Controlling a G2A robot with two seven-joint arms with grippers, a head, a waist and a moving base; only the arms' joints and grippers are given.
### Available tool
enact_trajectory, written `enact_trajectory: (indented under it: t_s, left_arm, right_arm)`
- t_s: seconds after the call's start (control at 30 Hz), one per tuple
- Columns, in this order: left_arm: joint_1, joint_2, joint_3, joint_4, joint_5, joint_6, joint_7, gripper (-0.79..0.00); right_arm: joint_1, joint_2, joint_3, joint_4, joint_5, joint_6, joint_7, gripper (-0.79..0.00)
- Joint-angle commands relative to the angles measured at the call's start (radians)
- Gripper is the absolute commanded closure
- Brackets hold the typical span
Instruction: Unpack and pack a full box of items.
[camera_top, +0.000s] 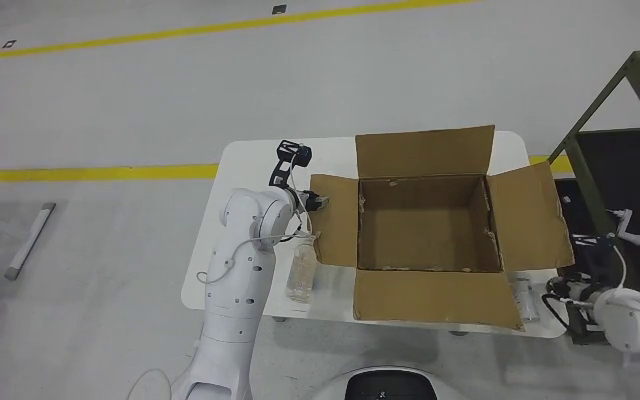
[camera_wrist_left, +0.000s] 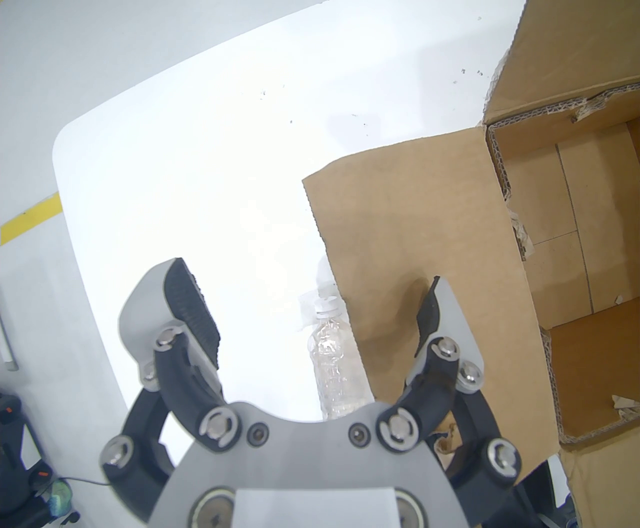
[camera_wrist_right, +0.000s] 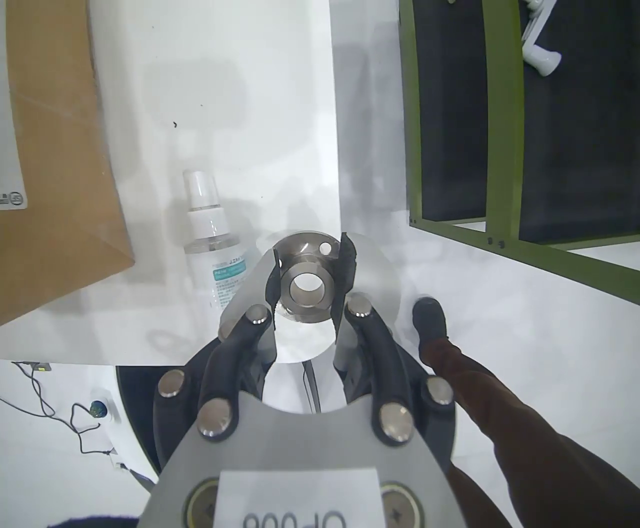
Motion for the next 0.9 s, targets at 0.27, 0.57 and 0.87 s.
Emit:
enact_trajectory:
  t_s: [0.27, 0.57, 0.87]
  left_arm:
    - [0.0, 0.0, 0.0, 0.0, 0.0, 0.0, 0.0, -0.785]
    - [0.0, 0.0, 0.0, 0.0, 0.0, 0.0, 0.0, -0.785]
    - [0.0, 0.0, 0.0, 0.0, 0.0, 0.0, 0.0, -0.785]
  right_arm:
    - [0.035, 0.002, -0.069, 0.093, -0.039, -0.009, -0.027, 0.0]
    - [0.06, 0.005, -0.09, 0.142, -0.052, -0.017, -0.04, -0.32]
    - [0.075, 0.013, 0.011, 0.087, 0.053, 0.002, -0.036, -0.785]
